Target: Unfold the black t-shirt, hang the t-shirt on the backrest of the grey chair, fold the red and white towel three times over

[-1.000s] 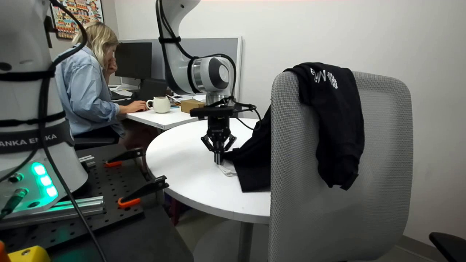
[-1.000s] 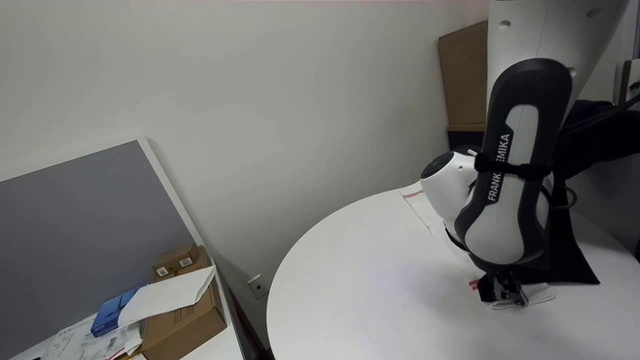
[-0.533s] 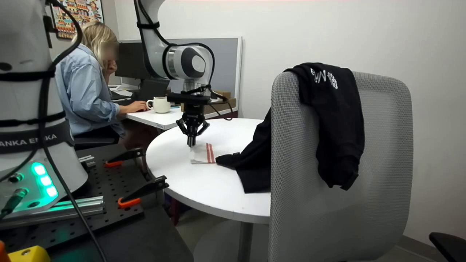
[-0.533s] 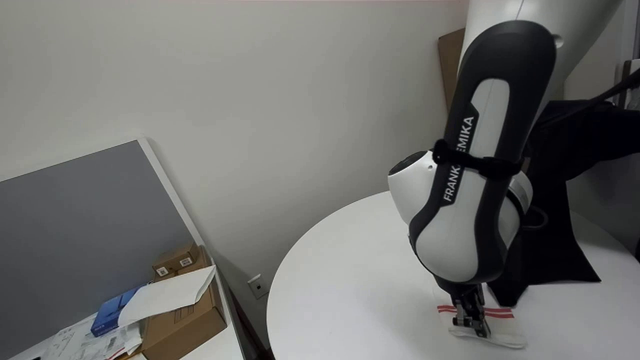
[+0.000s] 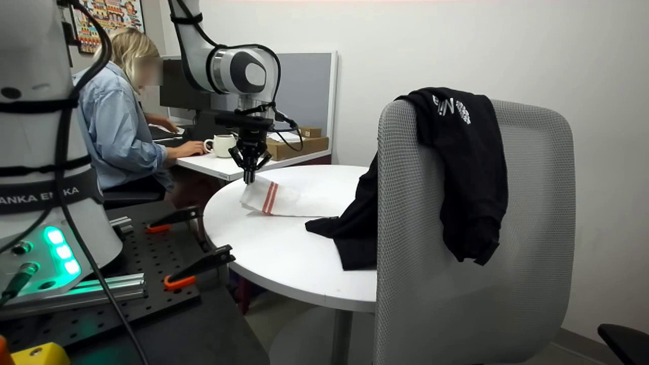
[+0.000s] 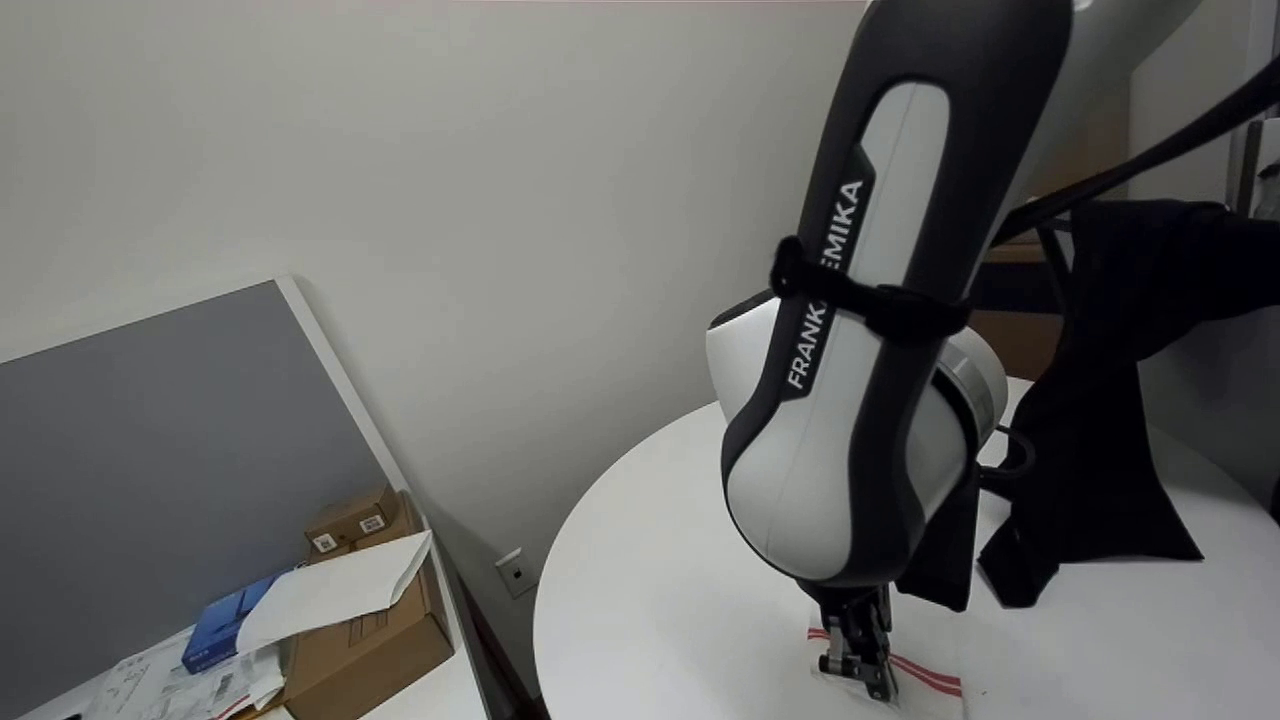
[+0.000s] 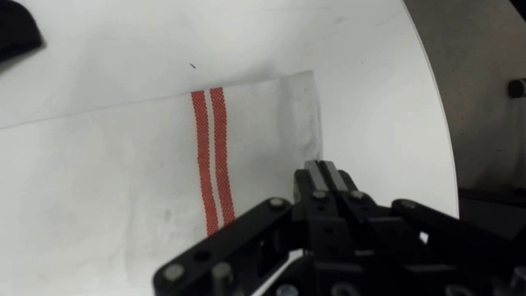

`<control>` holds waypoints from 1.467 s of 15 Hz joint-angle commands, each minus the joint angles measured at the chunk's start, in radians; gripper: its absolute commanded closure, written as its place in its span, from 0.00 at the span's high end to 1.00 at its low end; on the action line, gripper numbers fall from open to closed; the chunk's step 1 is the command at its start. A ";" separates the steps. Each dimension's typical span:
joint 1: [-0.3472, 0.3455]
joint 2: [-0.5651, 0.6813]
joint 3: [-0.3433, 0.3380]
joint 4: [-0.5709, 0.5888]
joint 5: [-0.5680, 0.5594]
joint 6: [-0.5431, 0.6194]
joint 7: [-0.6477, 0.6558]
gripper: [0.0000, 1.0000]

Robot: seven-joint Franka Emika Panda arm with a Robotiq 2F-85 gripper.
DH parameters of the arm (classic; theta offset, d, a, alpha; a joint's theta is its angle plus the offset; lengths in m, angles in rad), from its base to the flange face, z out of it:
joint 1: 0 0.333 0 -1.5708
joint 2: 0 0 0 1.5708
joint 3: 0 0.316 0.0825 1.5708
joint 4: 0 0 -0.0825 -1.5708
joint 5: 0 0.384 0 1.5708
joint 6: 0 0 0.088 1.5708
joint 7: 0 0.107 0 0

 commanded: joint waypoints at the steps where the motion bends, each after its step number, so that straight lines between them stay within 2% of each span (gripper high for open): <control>1: 0.044 -0.087 0.033 -0.026 0.066 -0.076 -0.023 0.01; 4: 0.089 -0.172 0.078 -0.023 0.128 -0.194 -0.041 0.01; 8: 0.189 -0.305 0.124 0.002 0.203 -0.382 -0.058 0.01; 11: 0.257 -0.392 0.124 0.050 0.224 -0.514 -0.049 0.01; 13: 0.277 -0.437 0.109 0.094 0.209 -0.589 -0.034 0.01; 17: 0.257 -0.486 0.064 0.180 0.165 -0.696 -0.023 0.01; 22: 0.189 -0.479 -0.010 0.278 0.062 -0.731 -0.008 0.01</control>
